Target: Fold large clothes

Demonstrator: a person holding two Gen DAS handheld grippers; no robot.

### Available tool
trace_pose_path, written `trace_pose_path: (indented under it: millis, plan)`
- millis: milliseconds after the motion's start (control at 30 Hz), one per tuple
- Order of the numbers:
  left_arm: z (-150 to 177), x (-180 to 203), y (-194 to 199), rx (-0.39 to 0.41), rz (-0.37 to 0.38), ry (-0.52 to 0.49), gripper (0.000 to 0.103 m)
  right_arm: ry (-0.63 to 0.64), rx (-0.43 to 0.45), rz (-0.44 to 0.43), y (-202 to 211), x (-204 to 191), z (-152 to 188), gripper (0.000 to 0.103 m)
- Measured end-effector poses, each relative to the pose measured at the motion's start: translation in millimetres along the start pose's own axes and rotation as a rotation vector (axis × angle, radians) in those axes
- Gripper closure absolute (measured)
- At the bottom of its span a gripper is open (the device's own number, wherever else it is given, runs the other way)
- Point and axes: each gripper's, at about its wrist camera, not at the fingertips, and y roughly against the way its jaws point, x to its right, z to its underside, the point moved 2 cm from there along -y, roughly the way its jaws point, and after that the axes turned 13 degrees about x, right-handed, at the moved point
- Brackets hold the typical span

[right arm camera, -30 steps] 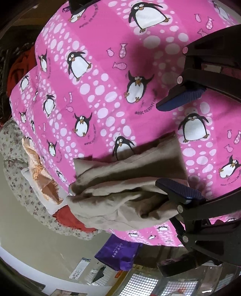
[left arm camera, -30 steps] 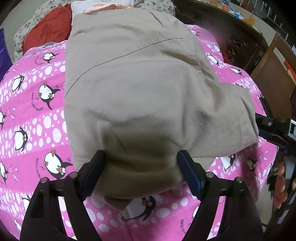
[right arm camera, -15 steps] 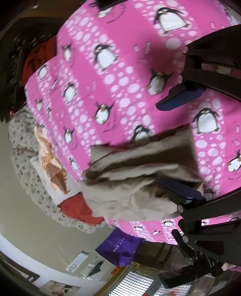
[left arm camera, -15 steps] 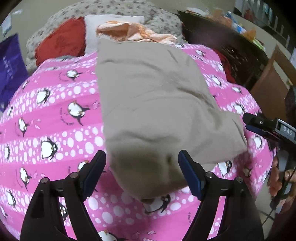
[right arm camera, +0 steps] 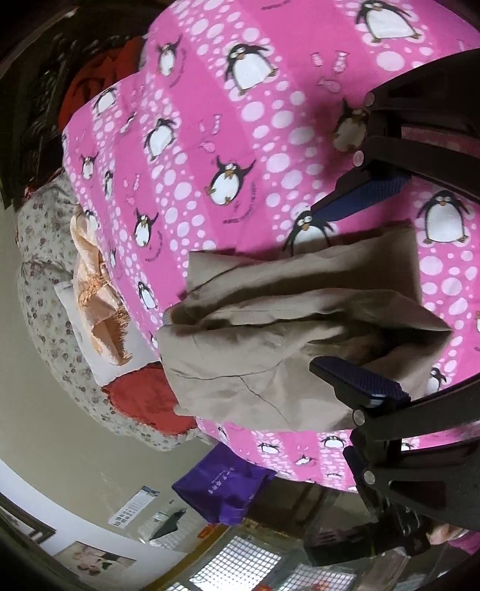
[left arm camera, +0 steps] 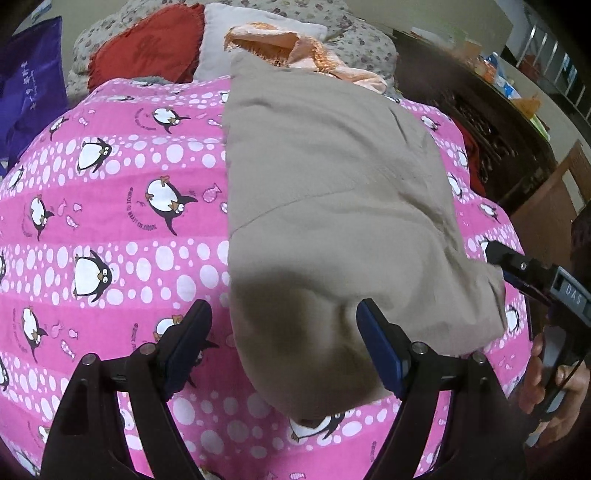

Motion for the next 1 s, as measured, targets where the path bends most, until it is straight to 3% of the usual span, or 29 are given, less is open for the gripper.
trace_pose_path:
  millis: [167, 467, 533, 667, 833, 867, 900, 1000]
  plan:
    - [-6.7, -3.6, -8.2, -0.002, -0.015, 0.016, 0.022, 0.051, -0.024, -0.009, -15.2, -15.4, -6.9, 0.026]
    - [-25.0, 5.3, -29.5, 0.0, -0.016, 0.019, 0.022, 0.12, 0.024, -0.031, -41.4, -36.1, -28.3, 0.027]
    - [-30.5, 8.7, -37.3, -0.004, -0.019, 0.017, 0.022, 0.125, 0.008, -0.046, -49.1, -37.5, -29.3, 0.032]
    - [-37.1, 10.3, -44.3, -0.011, -0.027, 0.034, 0.022, 0.158, -0.01, -0.071, -55.7, -44.5, -28.0, 0.051]
    - [-37.4, 8.8, -44.6, -0.005, -0.037, 0.018, 0.022, 0.184, -0.052, -0.093, -74.7, -49.6, -21.7, 0.049]
    - [-37.6, 8.5, -44.7, -0.008, -0.038, 0.021, 0.022, 0.185, -0.064, -0.095, -79.4, -50.0, -18.8, 0.058]
    - [-37.6, 8.1, -43.7, -0.012, -0.036, 0.023, 0.022, 0.196, -0.067, -0.1, -80.1, -52.0, -17.1, 0.091]
    - [-41.3, 9.2, -37.5, -0.003, -0.029, 0.019, 0.022, 0.303, -0.01, -0.092, -64.8, -65.1, -15.7, 0.096]
